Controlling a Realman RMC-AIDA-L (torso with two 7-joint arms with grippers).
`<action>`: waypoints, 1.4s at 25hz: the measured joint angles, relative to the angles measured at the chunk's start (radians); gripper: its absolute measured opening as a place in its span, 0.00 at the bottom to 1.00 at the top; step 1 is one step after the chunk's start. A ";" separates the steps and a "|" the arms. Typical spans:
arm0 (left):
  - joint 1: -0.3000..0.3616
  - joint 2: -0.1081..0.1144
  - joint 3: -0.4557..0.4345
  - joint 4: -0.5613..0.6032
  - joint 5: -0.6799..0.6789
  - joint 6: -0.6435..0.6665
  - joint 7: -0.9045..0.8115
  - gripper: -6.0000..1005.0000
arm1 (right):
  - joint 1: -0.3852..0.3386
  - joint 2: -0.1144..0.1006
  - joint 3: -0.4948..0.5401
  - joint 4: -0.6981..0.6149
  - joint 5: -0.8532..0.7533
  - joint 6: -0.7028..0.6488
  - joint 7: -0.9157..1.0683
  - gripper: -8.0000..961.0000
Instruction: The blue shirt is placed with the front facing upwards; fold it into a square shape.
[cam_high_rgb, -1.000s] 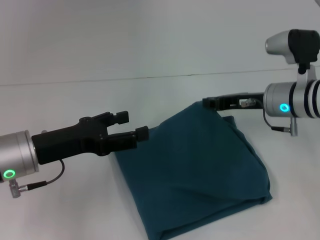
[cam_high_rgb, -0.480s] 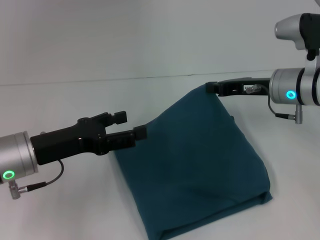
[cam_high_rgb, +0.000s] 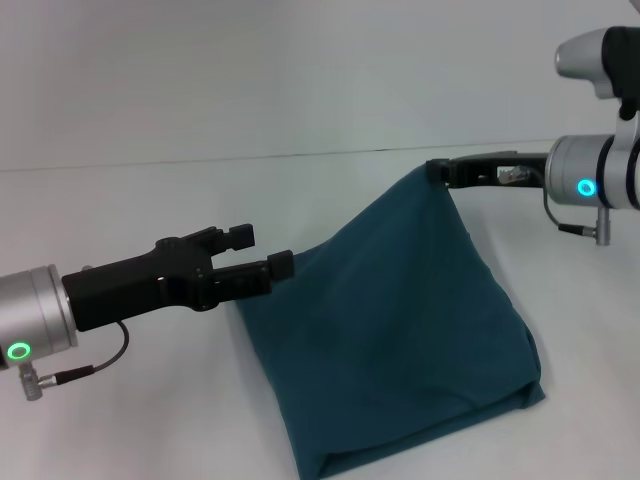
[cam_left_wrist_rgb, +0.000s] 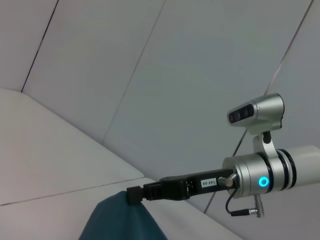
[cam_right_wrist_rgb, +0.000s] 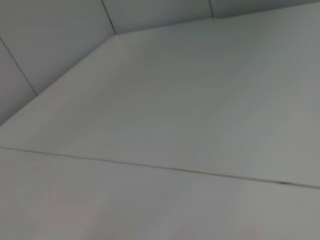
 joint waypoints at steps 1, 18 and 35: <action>0.000 0.000 0.000 0.000 0.000 0.000 0.000 0.92 | 0.000 0.003 -0.002 0.008 -0.001 0.010 -0.002 0.02; -0.027 0.003 0.001 -0.059 0.044 -0.173 -0.095 0.91 | -0.214 -0.004 0.009 -0.057 0.237 -0.129 -0.148 0.40; -0.117 0.005 0.013 -0.090 0.338 -0.257 -0.410 0.91 | -0.257 -0.039 0.020 -0.119 0.234 -0.272 -0.128 0.70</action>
